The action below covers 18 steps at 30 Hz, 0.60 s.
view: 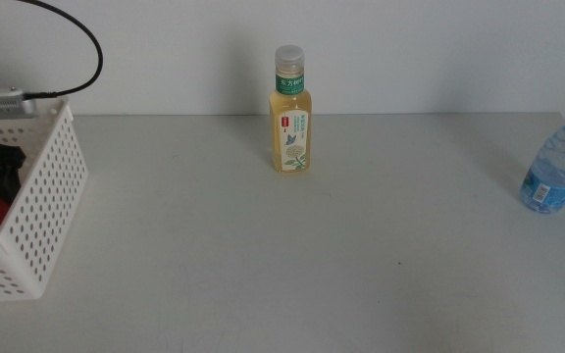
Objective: Use arms to grab the bottles and put them into the dustbin to the left of the table.
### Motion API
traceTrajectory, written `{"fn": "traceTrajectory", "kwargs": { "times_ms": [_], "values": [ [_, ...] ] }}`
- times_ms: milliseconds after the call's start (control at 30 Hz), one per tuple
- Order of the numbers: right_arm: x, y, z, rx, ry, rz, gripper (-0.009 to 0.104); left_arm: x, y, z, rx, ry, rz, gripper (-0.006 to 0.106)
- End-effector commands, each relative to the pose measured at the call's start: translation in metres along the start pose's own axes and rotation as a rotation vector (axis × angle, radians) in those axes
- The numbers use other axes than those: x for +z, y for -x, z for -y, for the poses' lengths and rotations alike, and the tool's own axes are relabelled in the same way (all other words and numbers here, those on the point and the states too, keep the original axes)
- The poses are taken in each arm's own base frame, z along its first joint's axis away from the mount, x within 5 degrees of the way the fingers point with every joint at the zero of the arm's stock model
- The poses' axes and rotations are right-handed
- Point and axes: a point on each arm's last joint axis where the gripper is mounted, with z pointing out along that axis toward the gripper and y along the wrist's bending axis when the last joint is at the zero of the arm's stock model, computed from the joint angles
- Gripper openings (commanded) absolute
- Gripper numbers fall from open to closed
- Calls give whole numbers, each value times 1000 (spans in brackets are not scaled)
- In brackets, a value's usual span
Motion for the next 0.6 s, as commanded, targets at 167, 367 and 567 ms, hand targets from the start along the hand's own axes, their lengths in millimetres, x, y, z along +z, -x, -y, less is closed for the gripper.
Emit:
{"fn": "traceTrajectory", "kwargs": {
  "times_ms": [167, 367, 567],
  "values": [
    [-3, 11, 2, -23, -27, 103, 63, -26, 4, 2, -30, 19, 87, 17],
    [-3, 11, 2, -23, -27, 103, 63, -36, 2, 4, -37, 18, 78, 80],
    [-3, 11, 2, -23, -27, 103, 63, -77, -9, 8, -72, 76, 124, 78]
  ]
}}
